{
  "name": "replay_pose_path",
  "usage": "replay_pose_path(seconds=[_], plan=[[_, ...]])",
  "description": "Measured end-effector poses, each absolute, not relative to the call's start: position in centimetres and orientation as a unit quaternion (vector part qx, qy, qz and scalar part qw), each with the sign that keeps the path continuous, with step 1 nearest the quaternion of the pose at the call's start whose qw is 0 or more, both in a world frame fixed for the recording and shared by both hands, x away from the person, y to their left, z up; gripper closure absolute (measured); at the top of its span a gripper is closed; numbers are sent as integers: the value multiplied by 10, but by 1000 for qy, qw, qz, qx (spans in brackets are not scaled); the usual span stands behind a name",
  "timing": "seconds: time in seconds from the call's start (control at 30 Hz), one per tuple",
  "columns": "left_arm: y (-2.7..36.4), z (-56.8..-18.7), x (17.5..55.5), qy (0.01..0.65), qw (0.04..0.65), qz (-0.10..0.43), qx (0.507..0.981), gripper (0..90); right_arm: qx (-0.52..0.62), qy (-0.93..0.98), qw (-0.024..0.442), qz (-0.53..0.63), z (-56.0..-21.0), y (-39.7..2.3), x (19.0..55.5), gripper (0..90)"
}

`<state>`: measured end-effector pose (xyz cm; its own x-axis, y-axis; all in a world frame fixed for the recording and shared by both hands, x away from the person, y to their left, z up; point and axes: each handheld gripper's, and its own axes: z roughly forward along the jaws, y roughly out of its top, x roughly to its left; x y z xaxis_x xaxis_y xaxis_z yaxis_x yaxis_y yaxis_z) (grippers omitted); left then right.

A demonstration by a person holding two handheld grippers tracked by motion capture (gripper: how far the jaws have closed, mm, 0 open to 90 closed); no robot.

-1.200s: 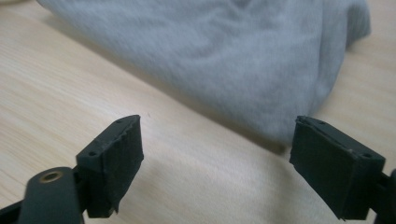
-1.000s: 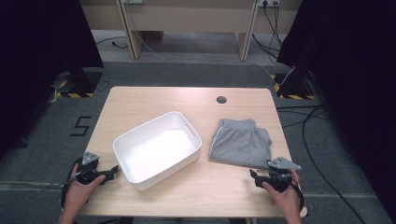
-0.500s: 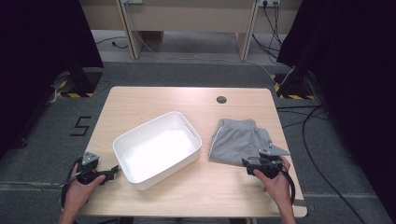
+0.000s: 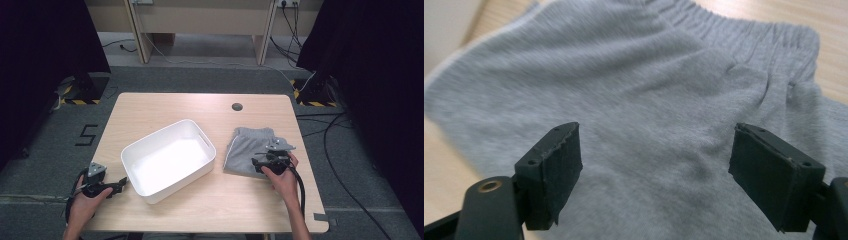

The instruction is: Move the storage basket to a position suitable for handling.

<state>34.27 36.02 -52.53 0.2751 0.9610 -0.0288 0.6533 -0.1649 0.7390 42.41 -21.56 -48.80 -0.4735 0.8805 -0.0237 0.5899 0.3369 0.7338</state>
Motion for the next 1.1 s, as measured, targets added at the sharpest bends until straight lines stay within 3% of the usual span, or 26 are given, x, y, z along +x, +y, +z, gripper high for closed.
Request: replay_pose_path(seconds=[0.53, 1.1], plan=[[360, -525, 342, 554, 331, 233, 728, 81, 485, 786, 182, 339, -507, -213, 415, 207], [360, -525, 342, 554, 331, 233, 728, 81, 469, 792, 180, 348, -509, -207, 360, 207]])
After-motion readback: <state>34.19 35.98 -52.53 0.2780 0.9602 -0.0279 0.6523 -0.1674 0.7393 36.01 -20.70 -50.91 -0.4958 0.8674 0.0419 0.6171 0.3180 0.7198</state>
